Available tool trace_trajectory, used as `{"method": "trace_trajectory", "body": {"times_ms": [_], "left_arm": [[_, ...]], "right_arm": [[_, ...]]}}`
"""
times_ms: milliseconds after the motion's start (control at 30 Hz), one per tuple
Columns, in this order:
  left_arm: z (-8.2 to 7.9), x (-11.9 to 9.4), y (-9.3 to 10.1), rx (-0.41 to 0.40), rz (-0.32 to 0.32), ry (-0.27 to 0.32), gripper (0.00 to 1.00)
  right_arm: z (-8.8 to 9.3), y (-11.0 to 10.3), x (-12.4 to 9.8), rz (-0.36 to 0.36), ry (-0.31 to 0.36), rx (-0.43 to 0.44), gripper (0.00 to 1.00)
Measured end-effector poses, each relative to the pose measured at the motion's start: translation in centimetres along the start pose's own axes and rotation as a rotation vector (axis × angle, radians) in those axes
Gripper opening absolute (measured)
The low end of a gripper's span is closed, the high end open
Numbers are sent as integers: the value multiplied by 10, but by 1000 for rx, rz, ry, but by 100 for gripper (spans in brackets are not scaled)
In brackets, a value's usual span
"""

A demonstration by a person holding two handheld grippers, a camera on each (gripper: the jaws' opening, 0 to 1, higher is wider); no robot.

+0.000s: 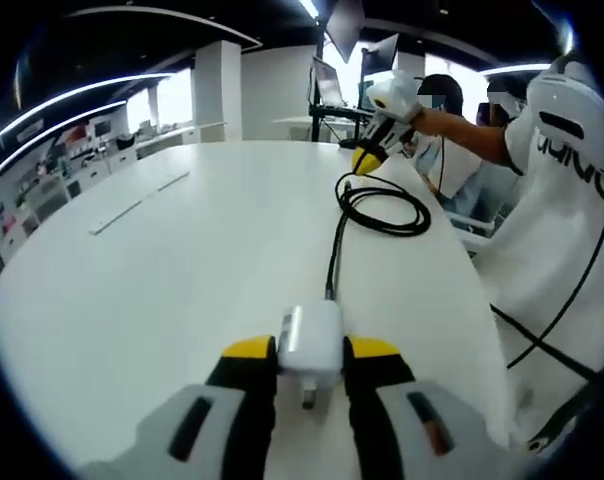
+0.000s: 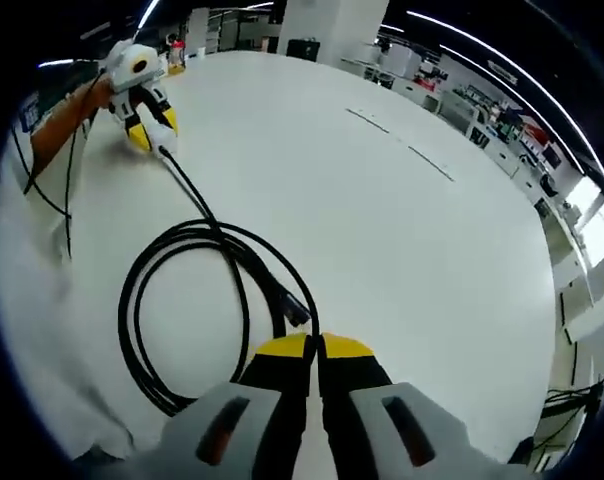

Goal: Plug the desk Type‑C cable into the charger adapter.

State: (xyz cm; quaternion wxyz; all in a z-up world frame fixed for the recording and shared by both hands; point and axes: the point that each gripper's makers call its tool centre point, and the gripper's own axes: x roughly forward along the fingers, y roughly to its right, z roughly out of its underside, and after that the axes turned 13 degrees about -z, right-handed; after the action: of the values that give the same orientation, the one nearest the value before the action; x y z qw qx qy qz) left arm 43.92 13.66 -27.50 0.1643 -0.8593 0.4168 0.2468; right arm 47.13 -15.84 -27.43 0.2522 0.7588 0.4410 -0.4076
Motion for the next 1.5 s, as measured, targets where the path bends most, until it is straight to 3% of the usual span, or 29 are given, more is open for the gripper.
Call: {"method": "trace_trajectory", "body": {"times_ms": [367,600,767,1100,1433,1500], "left_arm": [[-10,18,-35,7,-16,8,25],[-18,28,-47,5,-23,11,25],[-22,34,-60,25,-25,-2,25],[-28,47,-102,62,-19,-9,25],[-43,65,-107,62,-36,-9,25],[-44,68,-115,57,-35,-11,25]], "right_arm": [[-21,31,15,61,-33,-83,1],[-28,48,21,81,-40,-99,1],[-42,71,24,107,-39,-123,1],[-52,96,33,119,-47,-149,1],[-66,132,42,137,-49,-171,2],[-67,139,45,141,-57,-175,2]]}}
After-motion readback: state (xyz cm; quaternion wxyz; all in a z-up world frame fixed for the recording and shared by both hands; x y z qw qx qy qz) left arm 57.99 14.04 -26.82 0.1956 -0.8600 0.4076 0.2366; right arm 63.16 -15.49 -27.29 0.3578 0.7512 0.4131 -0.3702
